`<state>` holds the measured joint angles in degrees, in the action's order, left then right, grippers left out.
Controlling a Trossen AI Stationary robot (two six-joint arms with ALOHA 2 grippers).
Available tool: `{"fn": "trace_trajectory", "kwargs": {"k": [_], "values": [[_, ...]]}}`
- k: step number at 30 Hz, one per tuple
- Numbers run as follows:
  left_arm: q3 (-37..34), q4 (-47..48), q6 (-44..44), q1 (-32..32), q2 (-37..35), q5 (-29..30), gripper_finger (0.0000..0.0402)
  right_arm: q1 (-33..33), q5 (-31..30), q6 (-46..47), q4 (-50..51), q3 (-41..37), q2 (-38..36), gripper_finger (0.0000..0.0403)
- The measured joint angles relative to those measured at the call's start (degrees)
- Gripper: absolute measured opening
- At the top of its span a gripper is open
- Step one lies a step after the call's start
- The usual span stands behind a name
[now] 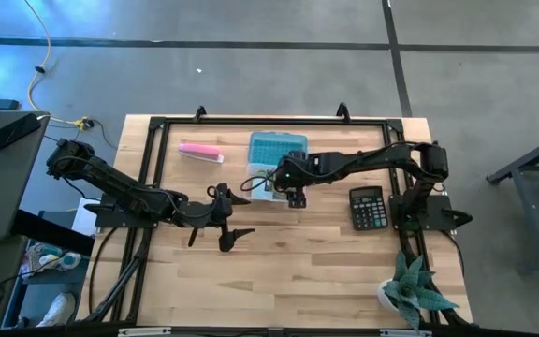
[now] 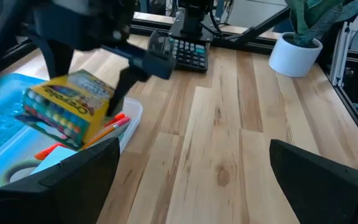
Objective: Pack school essentials
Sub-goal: Put the yellow box of crayons into the blue supply box, then close the blue supply box
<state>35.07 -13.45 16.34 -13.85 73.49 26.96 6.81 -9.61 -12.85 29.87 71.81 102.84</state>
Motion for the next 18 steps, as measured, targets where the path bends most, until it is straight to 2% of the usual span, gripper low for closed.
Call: {"fn": "trace_trajectory", "kwargs": {"k": [4, 8, 18], "values": [[0.0, 0.0, 0.0, 0.0, 0.0, 0.0, 0.04, 0.0, 0.1, -2.9, -5.4, -3.1, 0.0, 0.0321], [0.0, 0.0, 0.0, 0.0, 0.0, 0.0, 0.04, 0.0, 0.0, -2.7, -6.1, -3.8, 0.0, 0.0329], [0.0, 0.0, 0.0, 0.0, 0.0, 0.0, 0.04, 0.1, -0.7, -2.9, -5.8, -3.9, 0.0, 0.0397]]}}
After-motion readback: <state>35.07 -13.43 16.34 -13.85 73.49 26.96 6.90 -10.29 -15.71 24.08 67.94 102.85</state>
